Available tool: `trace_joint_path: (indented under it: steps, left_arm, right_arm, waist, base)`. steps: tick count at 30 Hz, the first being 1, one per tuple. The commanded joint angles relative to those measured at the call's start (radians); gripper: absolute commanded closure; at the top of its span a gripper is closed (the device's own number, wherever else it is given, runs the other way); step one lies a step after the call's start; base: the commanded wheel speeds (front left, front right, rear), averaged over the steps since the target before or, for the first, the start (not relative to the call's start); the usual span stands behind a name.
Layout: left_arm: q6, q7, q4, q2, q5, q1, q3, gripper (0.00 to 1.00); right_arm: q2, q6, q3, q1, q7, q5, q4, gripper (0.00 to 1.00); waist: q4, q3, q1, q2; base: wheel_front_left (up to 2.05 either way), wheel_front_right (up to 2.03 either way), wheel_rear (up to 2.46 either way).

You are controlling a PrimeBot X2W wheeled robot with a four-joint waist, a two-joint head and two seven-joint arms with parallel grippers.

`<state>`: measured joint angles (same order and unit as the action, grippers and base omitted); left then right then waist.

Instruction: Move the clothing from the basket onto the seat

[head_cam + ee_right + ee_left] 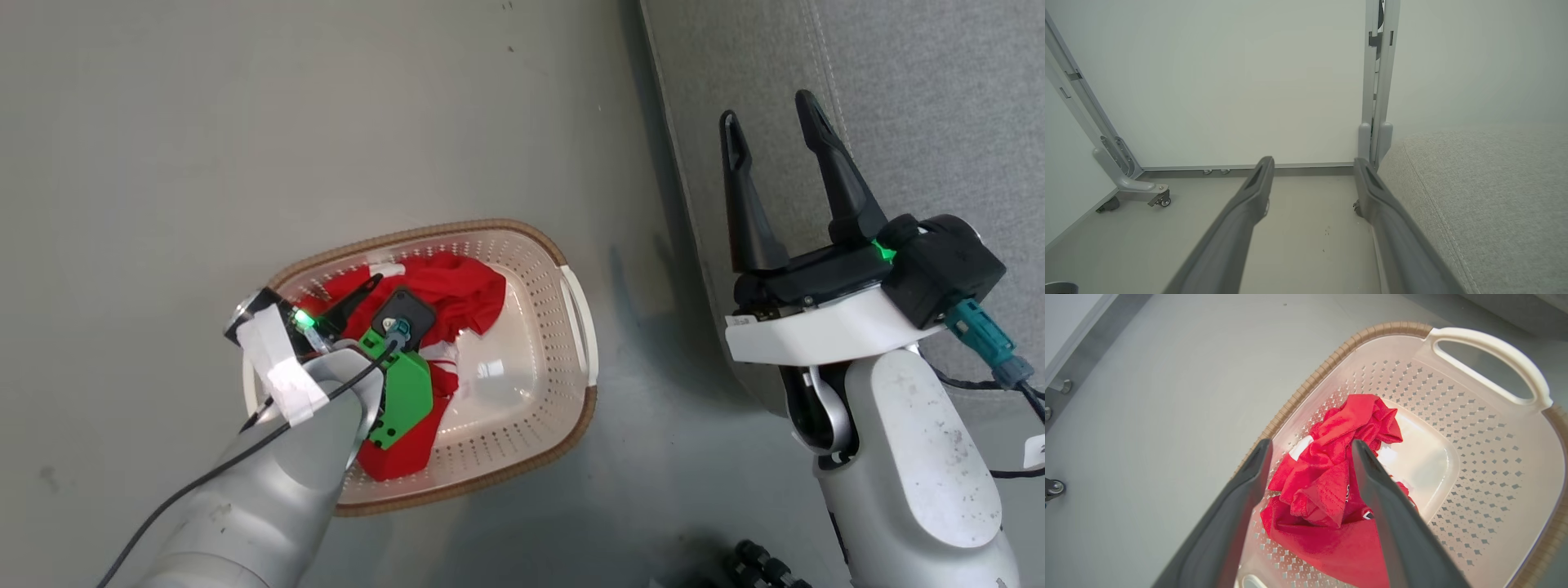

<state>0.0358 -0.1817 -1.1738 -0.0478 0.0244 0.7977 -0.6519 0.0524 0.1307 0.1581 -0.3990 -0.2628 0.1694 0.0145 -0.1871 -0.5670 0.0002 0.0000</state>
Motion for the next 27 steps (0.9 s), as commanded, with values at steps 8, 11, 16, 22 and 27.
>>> trace_joint_path:
  steps: [8, 11, 16, 22, 27]
  left_arm:
    - [-0.017, 0.06, -0.08, -0.043, 0.026, 0.115, -0.027, 0.0]
    - [-0.028, 0.086, -0.092, -0.059, 0.015, 0.136, -0.023, 0.0]
    - [-0.043, 0.118, -0.104, -0.077, 0.005, 0.163, -0.017, 0.0]
    - [-0.05, 0.159, -0.11, -0.1, -0.009, 0.195, -0.013, 0.0]
    - [-0.056, 0.195, -0.113, -0.112, -0.019, 0.208, -0.015, 0.0]
  right_arm:
    - [-0.002, 0.0, 0.015, -0.052, -0.003, 0.07, -0.055, 0.0]
    - [-0.002, 0.0, 0.02, -0.064, -0.003, 0.086, -0.066, 0.0]
    - [-0.002, 0.0, 0.024, -0.064, -0.003, 0.102, -0.075, 0.0]
    - [-0.002, 0.0, 0.029, -0.073, -0.003, 0.114, -0.08, 0.0]
    - [-0.002, 0.0, 0.031, -0.077, -0.003, 0.122, -0.085, 0.0]
  waist:
    - [-0.149, -0.274, -0.0002, 0.0]
    - [-0.158, -0.308, -0.0002, 0.0]
    - [-0.166, -0.348, -0.0002, 0.0]
    - [-0.175, -0.385, -0.0002, 0.0]
    - [-0.184, -0.403, -0.0002, 0.0]
  base:
    - [0.0, 0.0, 0.0]
    - [0.0, 0.0, 0.0]
    - [0.0, 0.0, 0.0]
    - [0.0, 0.0, 0.0]
    - [0.0, 0.0, 0.0]
